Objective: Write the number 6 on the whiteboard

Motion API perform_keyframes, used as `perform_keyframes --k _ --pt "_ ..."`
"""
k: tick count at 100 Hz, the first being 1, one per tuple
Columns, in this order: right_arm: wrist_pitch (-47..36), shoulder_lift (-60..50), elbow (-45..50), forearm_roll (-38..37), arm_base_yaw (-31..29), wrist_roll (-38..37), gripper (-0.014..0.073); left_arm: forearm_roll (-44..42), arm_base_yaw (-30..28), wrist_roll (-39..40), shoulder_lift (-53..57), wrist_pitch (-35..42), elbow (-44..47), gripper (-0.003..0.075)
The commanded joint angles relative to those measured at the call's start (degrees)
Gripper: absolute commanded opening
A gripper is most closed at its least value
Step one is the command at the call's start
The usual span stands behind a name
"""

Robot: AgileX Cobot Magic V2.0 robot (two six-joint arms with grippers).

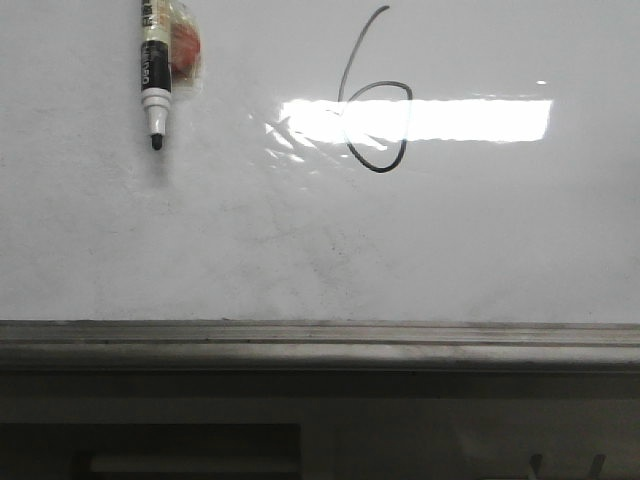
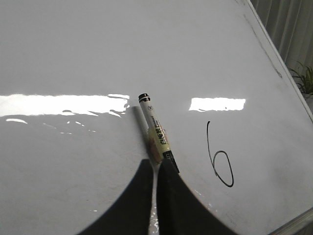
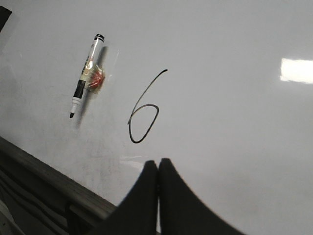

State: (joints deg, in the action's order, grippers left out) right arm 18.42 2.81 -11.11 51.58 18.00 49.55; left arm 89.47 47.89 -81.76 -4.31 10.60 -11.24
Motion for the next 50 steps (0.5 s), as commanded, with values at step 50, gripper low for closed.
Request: perform_keyframes --k 50 --pt "-3.34 0.49 -1.39 1.08 -0.01 0.63 -0.0045 -73.54 -19.94 61.28 -7.14 -3.33 1.75 -0.002"
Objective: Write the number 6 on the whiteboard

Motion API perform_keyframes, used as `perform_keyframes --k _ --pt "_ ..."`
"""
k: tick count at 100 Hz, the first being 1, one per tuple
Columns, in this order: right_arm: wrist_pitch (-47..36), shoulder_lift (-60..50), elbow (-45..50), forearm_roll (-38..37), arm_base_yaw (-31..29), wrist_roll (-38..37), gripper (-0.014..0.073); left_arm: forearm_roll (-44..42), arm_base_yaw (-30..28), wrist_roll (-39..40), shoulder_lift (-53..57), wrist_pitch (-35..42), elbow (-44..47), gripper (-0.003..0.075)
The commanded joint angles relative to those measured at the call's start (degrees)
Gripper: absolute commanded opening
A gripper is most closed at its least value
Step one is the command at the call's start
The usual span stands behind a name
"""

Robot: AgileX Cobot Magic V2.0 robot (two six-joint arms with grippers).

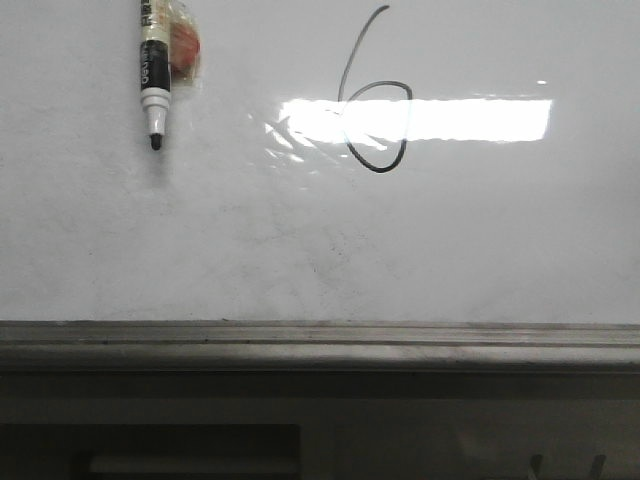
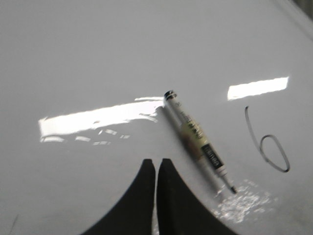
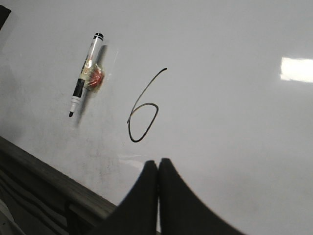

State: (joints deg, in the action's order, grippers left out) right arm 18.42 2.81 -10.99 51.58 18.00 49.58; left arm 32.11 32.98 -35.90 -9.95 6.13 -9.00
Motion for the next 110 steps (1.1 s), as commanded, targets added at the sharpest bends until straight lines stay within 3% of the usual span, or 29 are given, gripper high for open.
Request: perform_keyframes --k 1,10,44,51,75,110 --pt "-3.34 0.49 -1.52 1.08 -0.01 0.61 -0.0045 -18.68 -5.5 17.95 -1.35 1.14 -0.36 -0.002" --pt "-3.34 0.49 -1.52 1.08 -0.01 0.61 -0.0045 -26.5 -10.81 26.91 0.23 1.11 1.61 -0.002" --pt "-3.34 0.49 -1.52 1.08 -0.01 0.61 -0.0045 -27.89 -23.93 28.59 12.16 1.23 11.36 -0.002" --pt "-3.34 0.49 -1.52 1.08 -0.01 0.61 -0.0045 -28.21 -25.52 28.98 12.0 -1.7 11.23 -0.002" --pt "-3.34 0.49 -1.52 1.08 -0.01 0.61 -0.0045 -27.92 -28.51 28.98 12.11 -2.76 11.41 -0.002" --pt "-3.34 0.49 -1.52 1.08 -0.01 0.61 -0.0045 -27.92 -27.68 29.08 12.0 -2.53 11.31 -0.002"
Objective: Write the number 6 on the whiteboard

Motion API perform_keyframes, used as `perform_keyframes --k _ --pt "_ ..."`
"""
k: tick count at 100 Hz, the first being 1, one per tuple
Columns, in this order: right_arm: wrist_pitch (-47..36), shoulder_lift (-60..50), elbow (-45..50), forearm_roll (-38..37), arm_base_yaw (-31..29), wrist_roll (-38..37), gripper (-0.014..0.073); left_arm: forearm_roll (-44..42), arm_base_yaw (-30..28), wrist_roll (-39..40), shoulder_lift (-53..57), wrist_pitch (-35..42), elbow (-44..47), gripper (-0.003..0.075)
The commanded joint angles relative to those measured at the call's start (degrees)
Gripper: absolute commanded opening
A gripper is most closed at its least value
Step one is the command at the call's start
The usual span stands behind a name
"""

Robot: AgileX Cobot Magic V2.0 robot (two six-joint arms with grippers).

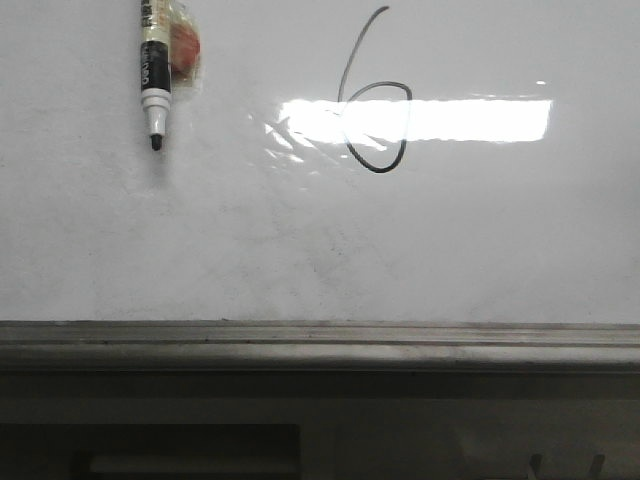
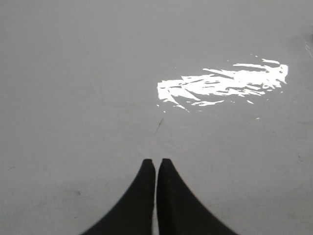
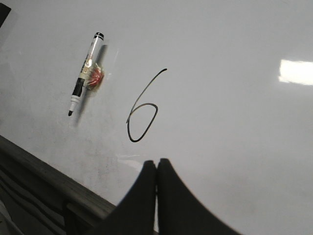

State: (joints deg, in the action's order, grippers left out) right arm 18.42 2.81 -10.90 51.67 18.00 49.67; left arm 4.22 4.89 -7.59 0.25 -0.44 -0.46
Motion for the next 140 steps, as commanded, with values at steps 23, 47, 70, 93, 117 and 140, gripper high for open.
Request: perform_keyframes --k 23,47,70,93,117,140 --pt "-3.34 0.49 -1.61 0.98 -0.01 0.51 -0.0045 -0.04 0.42 0.76 1.79 4.04 2.76 -0.002" --pt "-3.34 0.49 -1.61 0.98 -0.01 0.51 -0.0045 -0.04 0.42 0.76 1.79 4.04 2.76 -0.002" --pt "-5.93 0.49 -1.38 -3.24 -0.01 0.38 -0.0045 -0.04 0.42 0.76 1.79 4.04 2.76 -0.002" --pt "-23.08 0.76 3.31 -44.33 -2.57 -29.57 -0.0045 -0.04 0.42 0.76 1.79 4.04 2.76 -0.002" --pt "-25.64 -0.68 11.59 -57.16 -11.77 -40.81 -0.0045 -0.04 0.42 0.76 1.79 4.04 2.76 -0.002" --pt "-19.61 -4.52 12.7 -57.31 -16.5 -40.7 -0.0045 -0.04 0.42 0.76 1.79 4.04 2.76 -0.002"
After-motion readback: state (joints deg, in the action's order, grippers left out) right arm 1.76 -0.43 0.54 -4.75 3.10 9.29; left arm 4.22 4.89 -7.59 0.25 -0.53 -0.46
